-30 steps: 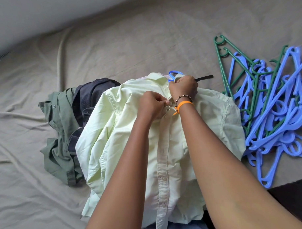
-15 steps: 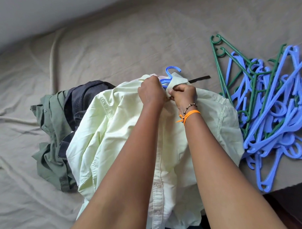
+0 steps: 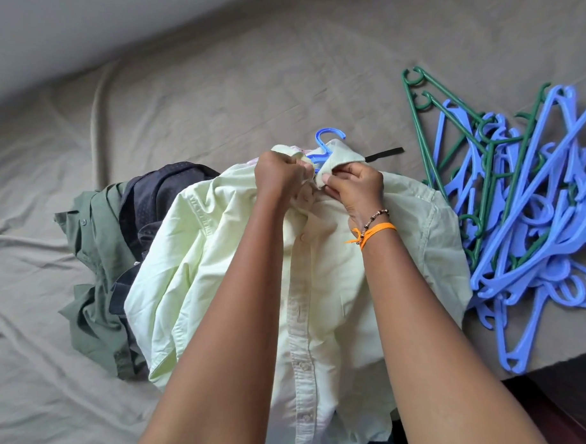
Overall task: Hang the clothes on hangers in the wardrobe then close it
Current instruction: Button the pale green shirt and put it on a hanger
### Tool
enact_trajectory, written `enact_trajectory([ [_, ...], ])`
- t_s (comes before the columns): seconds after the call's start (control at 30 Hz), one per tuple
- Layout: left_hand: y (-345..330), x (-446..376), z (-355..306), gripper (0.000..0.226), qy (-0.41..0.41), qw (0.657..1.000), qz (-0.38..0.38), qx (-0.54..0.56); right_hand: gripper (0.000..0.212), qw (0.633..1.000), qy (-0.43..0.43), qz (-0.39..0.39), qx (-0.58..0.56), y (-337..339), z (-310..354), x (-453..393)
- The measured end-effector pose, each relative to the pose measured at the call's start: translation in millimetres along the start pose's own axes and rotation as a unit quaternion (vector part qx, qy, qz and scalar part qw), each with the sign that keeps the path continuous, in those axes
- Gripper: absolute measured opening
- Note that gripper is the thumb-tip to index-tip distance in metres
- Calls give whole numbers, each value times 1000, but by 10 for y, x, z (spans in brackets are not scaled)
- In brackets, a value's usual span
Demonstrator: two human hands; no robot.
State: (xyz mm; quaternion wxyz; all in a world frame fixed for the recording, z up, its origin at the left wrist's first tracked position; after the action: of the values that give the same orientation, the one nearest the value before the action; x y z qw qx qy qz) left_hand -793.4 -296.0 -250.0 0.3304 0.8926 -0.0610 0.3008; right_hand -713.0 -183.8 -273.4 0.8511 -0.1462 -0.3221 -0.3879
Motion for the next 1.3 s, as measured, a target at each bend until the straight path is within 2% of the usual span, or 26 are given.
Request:
enact_trajectory([
  [0.1, 63, 130, -61, 22, 22, 995, 48, 86, 21, 998, 12, 6, -61, -43, 76, 74],
  [0.23, 95, 291, -162, 26, 21, 987, 92, 133, 25, 995, 32, -2, -94, -64, 132, 119],
  [0.4, 126, 331, -129, 22, 21, 983, 66, 168, 21, 994, 65, -41, -75, -28, 176, 214],
  [0.5, 121, 314, -95, 13, -3, 993, 7, 115, 21, 990, 98, -75, -63, -19, 220, 273],
  [0.63, 120, 308, -79, 16, -39, 996, -34, 77, 30, 984, 148, -103, -6, -58, 244, 322],
  [0.73, 84, 337, -50, 14, -2, 990, 2, 142, 29, 983, 150, -106, 5, -75, 233, 330],
  [0.87, 45, 361, 15, 22, 79, 972, 51, 216, 28, 982, 158, -98, 40, -55, 213, 326],
  [1.0, 40, 421, 52, 22, 138, 960, 77, 232, 24, 982, 159, -80, 60, -60, 187, 321],
  [1.3, 33, 452, 91, 22, 160, 955, 99, 230, 24, 982, 152, -68, 89, -24, 102, 322],
])
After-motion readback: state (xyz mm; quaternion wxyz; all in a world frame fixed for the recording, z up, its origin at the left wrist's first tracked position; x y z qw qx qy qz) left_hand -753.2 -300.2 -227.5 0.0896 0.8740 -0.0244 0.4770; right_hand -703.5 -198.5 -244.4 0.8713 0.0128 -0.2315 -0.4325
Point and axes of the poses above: each hand's wrist, its own x-axis away from the middle knuckle, its own y-axis out of the back of the hand, z = x × y, the point moved 5 cm from there along -x, towards the middle knuckle, and after that the axes turned 6 degrees about -z, right-handed, at the moved point
